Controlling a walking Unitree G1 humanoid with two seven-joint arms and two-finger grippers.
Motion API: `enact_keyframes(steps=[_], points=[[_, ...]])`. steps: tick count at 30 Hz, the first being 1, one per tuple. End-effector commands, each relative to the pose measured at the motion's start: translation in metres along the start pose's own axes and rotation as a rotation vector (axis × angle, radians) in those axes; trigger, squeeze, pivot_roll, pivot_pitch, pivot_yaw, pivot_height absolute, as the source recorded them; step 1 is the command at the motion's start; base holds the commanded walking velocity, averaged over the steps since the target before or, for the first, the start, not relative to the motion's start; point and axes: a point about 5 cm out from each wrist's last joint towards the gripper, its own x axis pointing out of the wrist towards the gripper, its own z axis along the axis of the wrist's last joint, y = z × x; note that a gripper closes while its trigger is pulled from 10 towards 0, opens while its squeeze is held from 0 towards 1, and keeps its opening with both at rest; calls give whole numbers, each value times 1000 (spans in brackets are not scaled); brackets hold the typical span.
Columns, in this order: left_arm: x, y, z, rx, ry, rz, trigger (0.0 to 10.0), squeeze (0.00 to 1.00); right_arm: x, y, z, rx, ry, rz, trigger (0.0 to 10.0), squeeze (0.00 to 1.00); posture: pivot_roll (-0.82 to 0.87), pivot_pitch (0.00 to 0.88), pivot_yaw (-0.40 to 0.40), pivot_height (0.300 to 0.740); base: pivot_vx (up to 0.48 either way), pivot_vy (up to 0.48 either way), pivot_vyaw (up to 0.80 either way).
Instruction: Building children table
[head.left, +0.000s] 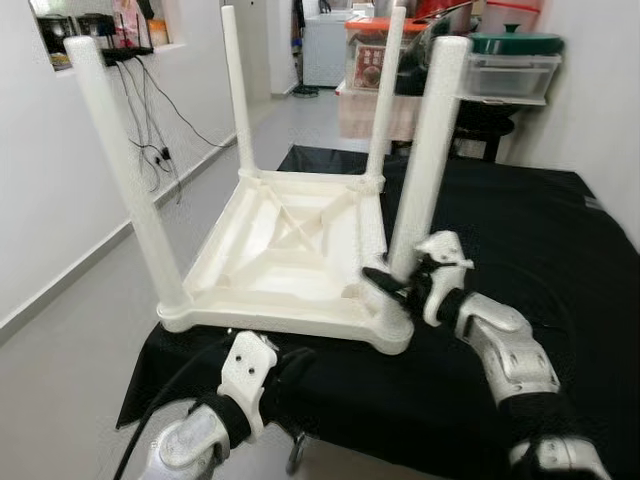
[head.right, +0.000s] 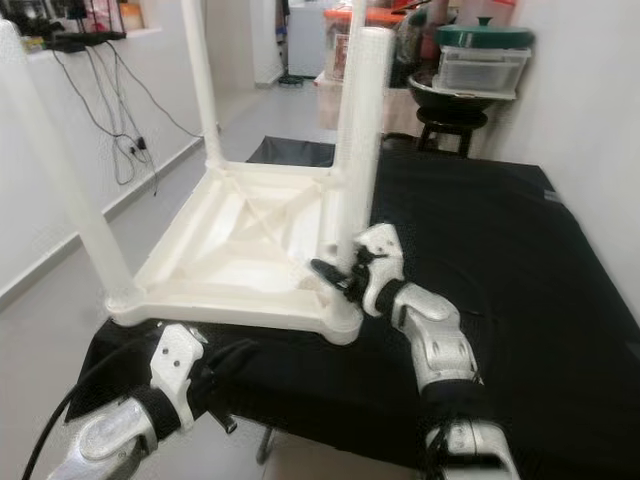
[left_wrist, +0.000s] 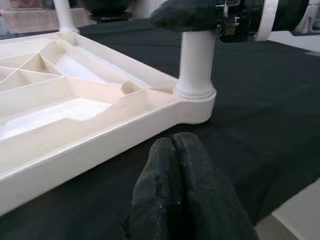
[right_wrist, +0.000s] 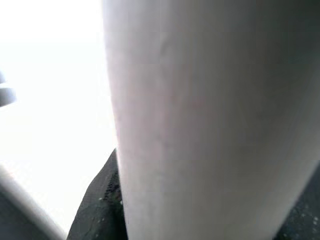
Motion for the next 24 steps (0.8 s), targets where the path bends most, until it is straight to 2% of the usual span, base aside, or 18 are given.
enact_keyframes(steps=[1,2,5,14,16,19,23,24], points=[[-2,2,0,-2,9,-5,10000,0,-19,-5,-12,-86,131,-176,0,0,-24,0,-34,740,0,0,0],[-2,2,0,-2,9,-5,10000,0,-19,-5,-12,-86,131,-176,0,0,-24,0,-34,740,0,0,0],[-2,2,-1,1,19,-23,10000,0,-28,19,-18,-67,147,-125,0,0,-26,0,-27,740,0,0,0],[-4,2,-2,2,24,-25,10000,0,-31,24,-14,-115,185,-109,0,0,-20,0,-40,740,0,0,0],[-5,3,-2,3,24,-21,10000,0,-32,33,-9,-130,197,-97,0,0,-18,0,-41,740,0,0,0],[-5,3,-3,4,25,-20,10000,0,-33,62,-5,-167,225,60,0,0,-15,0,-40,740,0,0,0],[-4,3,-3,4,26,-21,10000,0,-33,71,-9,-179,262,127,0,0,-15,0,-40,740,0,0,0],[-3,3,-3,3,26,-21,10000,0,-32,70,-11,-195,279,137,10000,0,-13,0,-40,740,0,0,0]])
